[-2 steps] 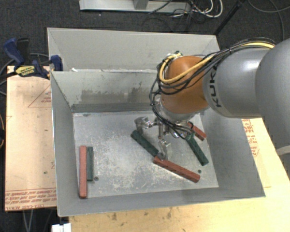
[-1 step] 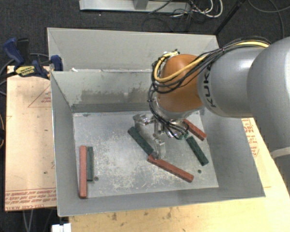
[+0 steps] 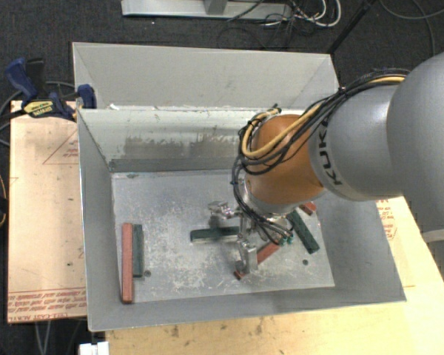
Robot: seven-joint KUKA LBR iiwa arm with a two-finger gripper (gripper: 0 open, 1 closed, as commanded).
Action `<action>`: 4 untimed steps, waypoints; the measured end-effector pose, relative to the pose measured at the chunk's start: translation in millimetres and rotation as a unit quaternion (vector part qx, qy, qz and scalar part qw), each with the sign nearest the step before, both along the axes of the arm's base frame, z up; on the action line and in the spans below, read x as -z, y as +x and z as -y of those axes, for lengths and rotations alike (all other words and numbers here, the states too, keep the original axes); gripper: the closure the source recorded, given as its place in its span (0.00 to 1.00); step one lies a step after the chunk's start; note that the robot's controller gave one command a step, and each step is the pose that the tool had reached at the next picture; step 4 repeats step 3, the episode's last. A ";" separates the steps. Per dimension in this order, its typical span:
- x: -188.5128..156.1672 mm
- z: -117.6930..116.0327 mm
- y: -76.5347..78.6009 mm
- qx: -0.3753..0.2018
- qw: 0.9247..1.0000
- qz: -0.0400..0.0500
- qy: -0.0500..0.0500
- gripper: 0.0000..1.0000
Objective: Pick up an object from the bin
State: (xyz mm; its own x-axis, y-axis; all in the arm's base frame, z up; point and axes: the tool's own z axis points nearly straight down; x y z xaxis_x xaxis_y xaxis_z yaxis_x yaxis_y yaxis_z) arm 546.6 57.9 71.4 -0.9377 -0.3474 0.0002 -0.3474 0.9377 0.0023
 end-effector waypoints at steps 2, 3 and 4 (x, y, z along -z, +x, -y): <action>-113.0 -10.5 -8.7 -0.158 0.987 0.005 0.000 1.00; -161.3 -22.7 -14.4 -0.156 0.988 0.005 0.000 1.00; -161.3 -22.7 -14.4 -0.156 0.988 0.005 0.000 1.00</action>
Offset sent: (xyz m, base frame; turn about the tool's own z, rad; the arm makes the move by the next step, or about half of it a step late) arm 0.0000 0.0000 0.0000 0.0000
